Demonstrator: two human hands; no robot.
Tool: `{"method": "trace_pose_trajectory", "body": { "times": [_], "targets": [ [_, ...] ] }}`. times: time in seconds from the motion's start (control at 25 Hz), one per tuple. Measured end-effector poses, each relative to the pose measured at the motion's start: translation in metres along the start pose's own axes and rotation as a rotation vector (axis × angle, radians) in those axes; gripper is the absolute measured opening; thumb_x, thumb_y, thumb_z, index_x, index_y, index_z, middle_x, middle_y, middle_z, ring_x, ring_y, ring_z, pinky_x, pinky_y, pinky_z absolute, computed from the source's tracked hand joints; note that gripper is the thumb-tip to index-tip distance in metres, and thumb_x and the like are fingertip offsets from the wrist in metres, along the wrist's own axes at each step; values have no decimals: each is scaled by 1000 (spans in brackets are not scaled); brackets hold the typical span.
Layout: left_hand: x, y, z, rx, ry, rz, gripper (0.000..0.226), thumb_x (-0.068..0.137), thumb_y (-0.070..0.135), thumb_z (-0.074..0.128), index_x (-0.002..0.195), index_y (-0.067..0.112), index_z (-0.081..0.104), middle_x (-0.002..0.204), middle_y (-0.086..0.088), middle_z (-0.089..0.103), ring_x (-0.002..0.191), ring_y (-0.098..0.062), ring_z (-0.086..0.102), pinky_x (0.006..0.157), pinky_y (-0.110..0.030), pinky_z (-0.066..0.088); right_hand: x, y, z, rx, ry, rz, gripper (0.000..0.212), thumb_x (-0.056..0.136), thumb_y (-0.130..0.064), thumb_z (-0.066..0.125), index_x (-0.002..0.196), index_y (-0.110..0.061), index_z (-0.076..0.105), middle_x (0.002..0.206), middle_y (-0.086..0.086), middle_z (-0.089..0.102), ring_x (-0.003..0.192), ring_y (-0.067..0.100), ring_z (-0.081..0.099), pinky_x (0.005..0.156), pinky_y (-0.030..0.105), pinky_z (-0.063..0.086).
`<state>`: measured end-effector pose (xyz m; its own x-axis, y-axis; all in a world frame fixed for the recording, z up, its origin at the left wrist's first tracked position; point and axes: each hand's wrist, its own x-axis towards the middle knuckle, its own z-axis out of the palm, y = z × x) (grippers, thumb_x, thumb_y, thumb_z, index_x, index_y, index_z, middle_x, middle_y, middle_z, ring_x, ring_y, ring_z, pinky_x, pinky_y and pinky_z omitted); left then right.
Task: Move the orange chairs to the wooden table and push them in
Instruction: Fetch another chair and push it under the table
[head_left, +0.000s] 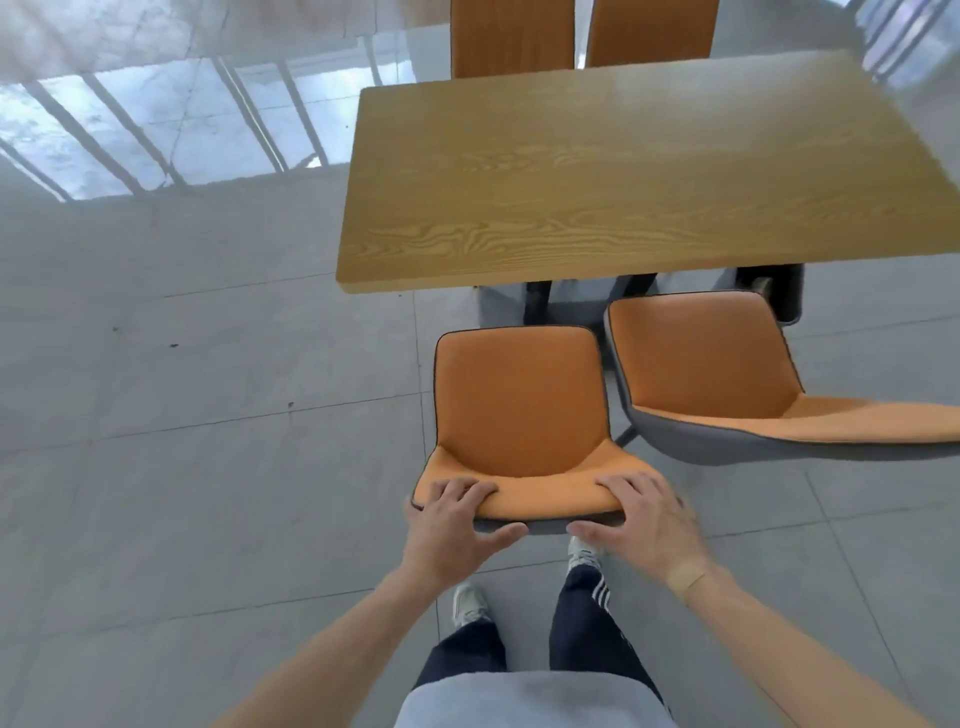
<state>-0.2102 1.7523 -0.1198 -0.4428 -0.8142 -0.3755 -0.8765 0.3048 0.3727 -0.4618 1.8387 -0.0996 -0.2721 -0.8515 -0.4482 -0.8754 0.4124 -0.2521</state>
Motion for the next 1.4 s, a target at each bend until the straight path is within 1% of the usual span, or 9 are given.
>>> {"method": "trace_pose_trajectory", "body": {
  "times": [0.16, 0.28, 0.36, 0.68, 0.8, 0.92, 1.4],
  "targets": [
    [2, -8, -3, 10, -15, 74, 87, 67, 96, 22, 135, 46, 42, 137, 19, 45, 131, -11, 31, 110, -58, 24, -5, -14, 2, -68, -8, 12, 104, 57, -99, 20, 137, -37, 41, 141, -11, 43, 134, 20, 26, 111, 57, 22],
    [6, -11, -5, 26, -25, 84, 87, 67, 95, 26, 136, 46, 43, 137, 19, 46, 131, -11, 33, 109, -53, 27, -1, -26, 4, -90, -39, 4, 99, 57, -99, 25, 136, -41, 41, 142, -12, 42, 133, 21, 27, 108, 66, 18],
    [5, -11, -6, 11, -8, 90, 86, 67, 95, 28, 135, 46, 45, 135, 20, 47, 130, -11, 34, 108, -50, 28, 3, -25, 4, -77, -54, 6, 100, 55, -102, 24, 134, -44, 42, 142, -13, 43, 132, 21, 29, 107, 68, 17],
    [7, -7, -2, 1, 34, 76, 74, 68, 89, 42, 127, 46, 53, 128, 20, 51, 124, -12, 40, 103, -52, 32, 13, -18, -1, -61, -74, -8, 108, 42, -107, 22, 131, -51, 43, 135, -21, 48, 126, 15, 34, 100, 61, 26],
    [8, -6, -2, -3, 55, 77, 72, 68, 87, 45, 125, 45, 55, 125, 19, 53, 122, -13, 42, 101, -52, 33, 15, -17, 0, -79, -59, -20, 108, 43, -107, 20, 131, -50, 45, 134, -21, 50, 123, 15, 36, 97, 57, 29],
    [10, -6, -2, -5, 54, 78, 73, 68, 88, 44, 125, 45, 55, 126, 18, 53, 122, -13, 41, 101, -53, 34, 17, -16, -2, -83, -49, -29, 108, 44, -107, 20, 131, -49, 45, 134, -21, 51, 122, 16, 37, 95, 55, 30],
    [26, 1, -7, -4, 63, 69, 72, 68, 88, 44, 125, 45, 55, 126, 18, 53, 123, -14, 41, 98, -52, 36, 32, -11, -13, -90, -25, -47, 106, 45, -106, 20, 131, -49, 46, 133, -19, 53, 123, 16, 38, 96, 54, 29]
  ]
}}
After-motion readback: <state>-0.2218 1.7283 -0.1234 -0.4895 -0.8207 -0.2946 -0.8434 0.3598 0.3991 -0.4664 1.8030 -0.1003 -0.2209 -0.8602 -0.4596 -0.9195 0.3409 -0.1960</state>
